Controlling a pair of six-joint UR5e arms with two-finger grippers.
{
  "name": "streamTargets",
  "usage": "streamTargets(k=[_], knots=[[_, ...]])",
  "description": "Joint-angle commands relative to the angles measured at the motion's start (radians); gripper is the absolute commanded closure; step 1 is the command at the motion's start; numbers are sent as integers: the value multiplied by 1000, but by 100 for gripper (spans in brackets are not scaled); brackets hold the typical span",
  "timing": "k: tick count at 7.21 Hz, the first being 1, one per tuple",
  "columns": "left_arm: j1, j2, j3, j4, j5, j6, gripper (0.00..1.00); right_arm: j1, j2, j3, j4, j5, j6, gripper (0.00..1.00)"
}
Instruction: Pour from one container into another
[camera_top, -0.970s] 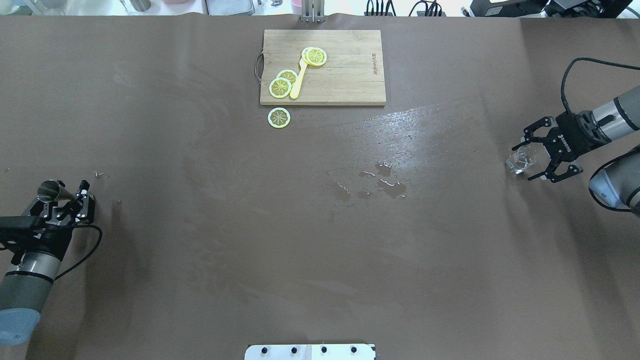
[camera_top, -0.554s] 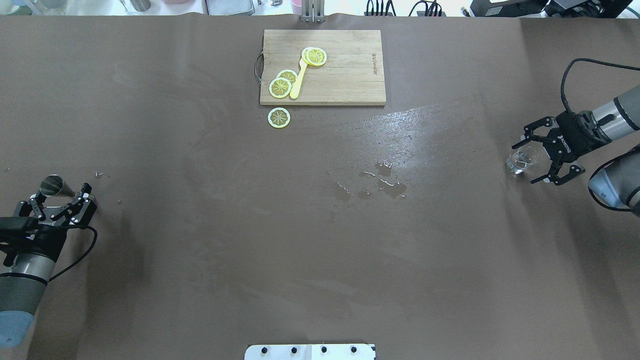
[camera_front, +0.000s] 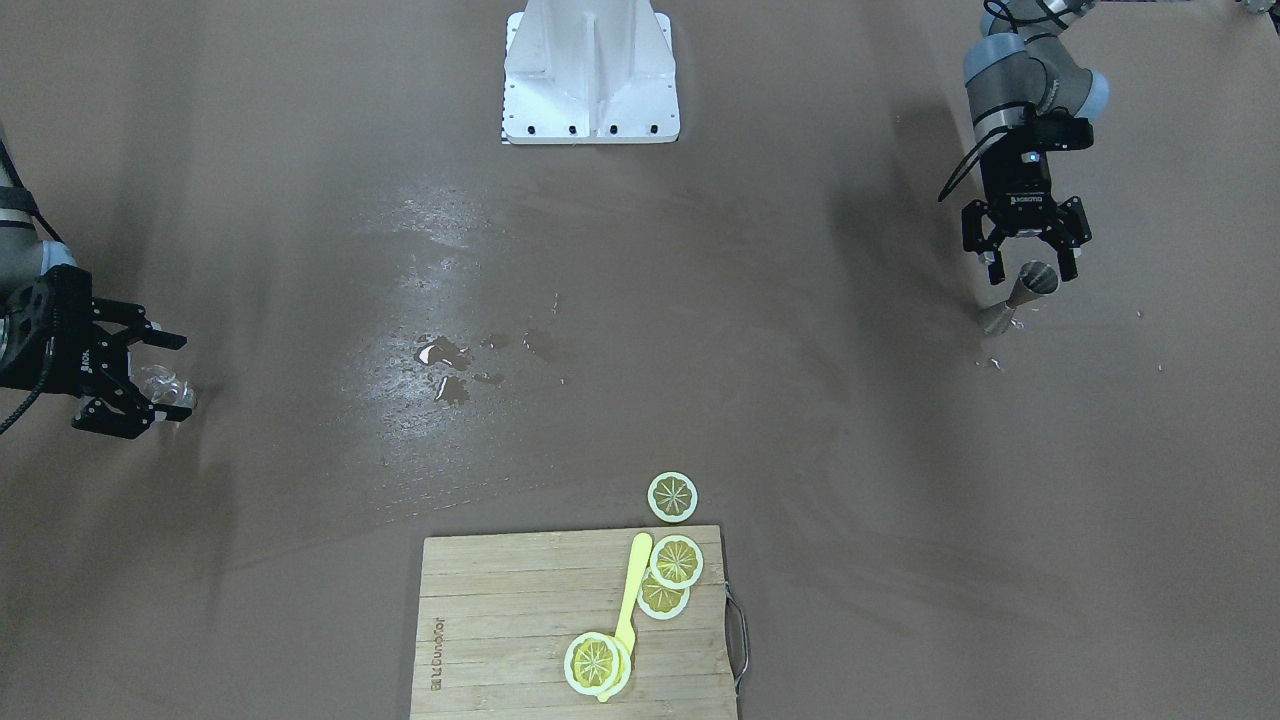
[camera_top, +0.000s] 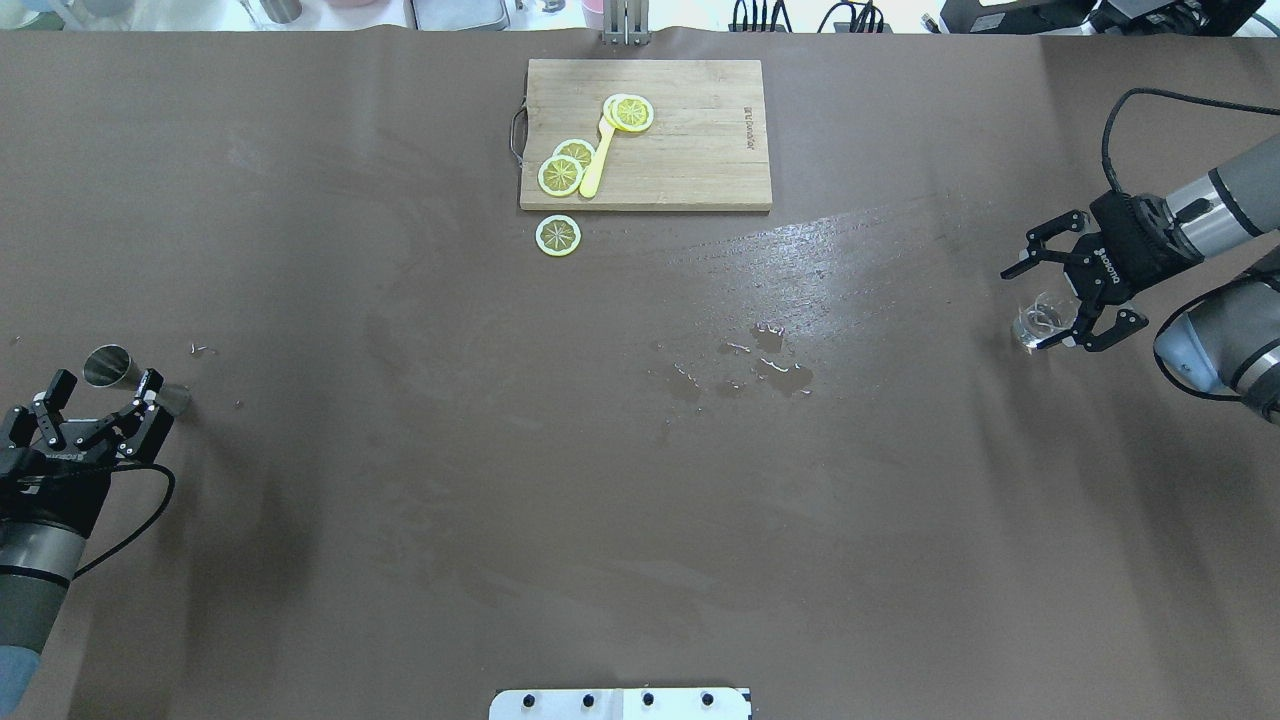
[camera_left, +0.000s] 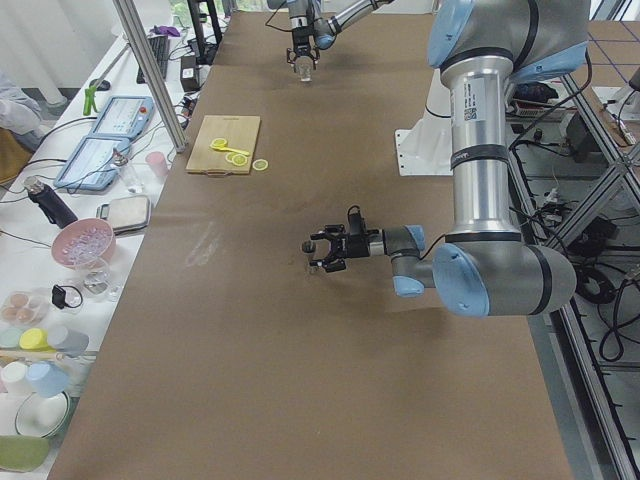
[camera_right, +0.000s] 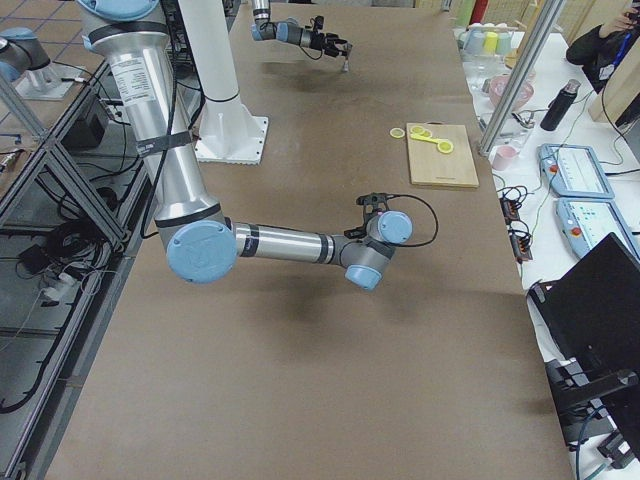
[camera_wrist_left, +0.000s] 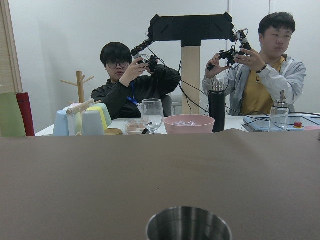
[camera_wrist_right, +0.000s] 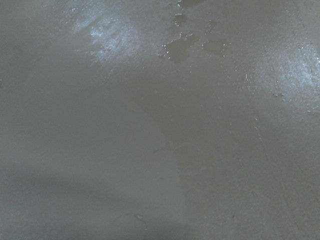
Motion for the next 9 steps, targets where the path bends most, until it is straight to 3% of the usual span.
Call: streamTargets(k=[1, 3, 4, 6, 8, 9], knots=[[3, 33, -62, 2, 1, 2, 1, 6, 73, 16, 1, -19, 140, 0], [4, 82, -131, 30, -10, 2, 1, 29, 104, 42, 1, -172, 240, 0], [8, 110, -158, 50, -11, 5, 1, 30, 104, 75, -3, -299, 361, 0], [99, 103, -252, 106, -11, 6, 1, 30, 102, 80, -14, -417, 657, 0], [135, 77, -384, 402, -43, 6, 1, 76, 101, 88, -234, -499, 675, 0], [135, 48, -433, 430, -127, 6, 1, 111, 101, 98, -387, -510, 675, 0]])
